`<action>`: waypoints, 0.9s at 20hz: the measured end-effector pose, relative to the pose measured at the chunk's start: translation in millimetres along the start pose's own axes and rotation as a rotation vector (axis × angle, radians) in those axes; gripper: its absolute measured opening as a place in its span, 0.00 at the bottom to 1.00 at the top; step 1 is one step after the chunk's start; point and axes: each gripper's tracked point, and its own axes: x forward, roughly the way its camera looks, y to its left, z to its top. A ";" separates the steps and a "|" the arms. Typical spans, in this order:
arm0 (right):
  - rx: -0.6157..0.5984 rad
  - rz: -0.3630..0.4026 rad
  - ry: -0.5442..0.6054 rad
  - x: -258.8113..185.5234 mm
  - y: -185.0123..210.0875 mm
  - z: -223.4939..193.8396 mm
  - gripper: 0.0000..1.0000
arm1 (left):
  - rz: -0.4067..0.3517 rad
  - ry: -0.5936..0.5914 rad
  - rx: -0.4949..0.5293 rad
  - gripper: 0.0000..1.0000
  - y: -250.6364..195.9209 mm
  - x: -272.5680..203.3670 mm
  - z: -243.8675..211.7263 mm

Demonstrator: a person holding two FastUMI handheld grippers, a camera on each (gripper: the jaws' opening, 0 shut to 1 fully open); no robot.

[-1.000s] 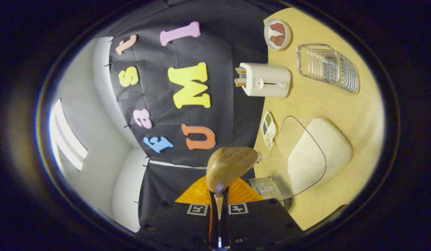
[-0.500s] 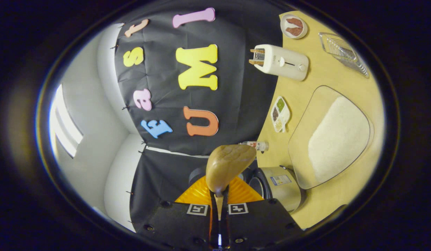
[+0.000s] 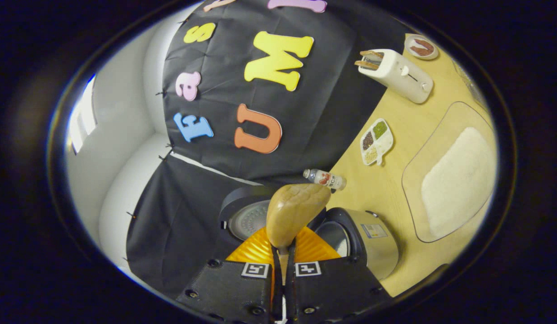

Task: Close the left gripper, press the button to open the rice cooker; take a wooden spoon from the chopstick holder with the right hand, scoop a spoonful of rice and pour it into the rice cooker, then put the wooden spoon back into the chopstick holder.

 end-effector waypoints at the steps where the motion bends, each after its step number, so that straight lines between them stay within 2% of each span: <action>1: -0.025 -0.018 0.004 6.7 -1.5 -5.0 0.08 | 0.001 0.001 -0.005 0.95 2.6 -1.2 -1.4; 6: -0.228 -0.115 -0.004 22.3 -13.0 -15.3 0.08 | -0.009 0.008 -0.015 0.94 1.3 -2.5 -7.5; 15: -0.603 -0.170 -0.039 31.6 6.3 -26.7 0.08 | -0.042 0.007 0.014 0.94 -11.8 -5.6 -10.0; 16: -0.647 -0.180 -0.042 32.5 7.1 -27.7 0.03 | -0.044 0.008 0.014 0.94 -12.2 -6.3 -10.1; 17: -0.685 -0.185 -0.044 34.5 9.8 -29.9 0.08 | -0.043 0.009 0.014 0.94 -10.9 -6.6 -10.8; 18: -0.719 -0.191 -0.047 36.4 11.0 -32.2 0.08 | -0.042 0.010 0.014 0.94 -11.2 -5.8 -11.3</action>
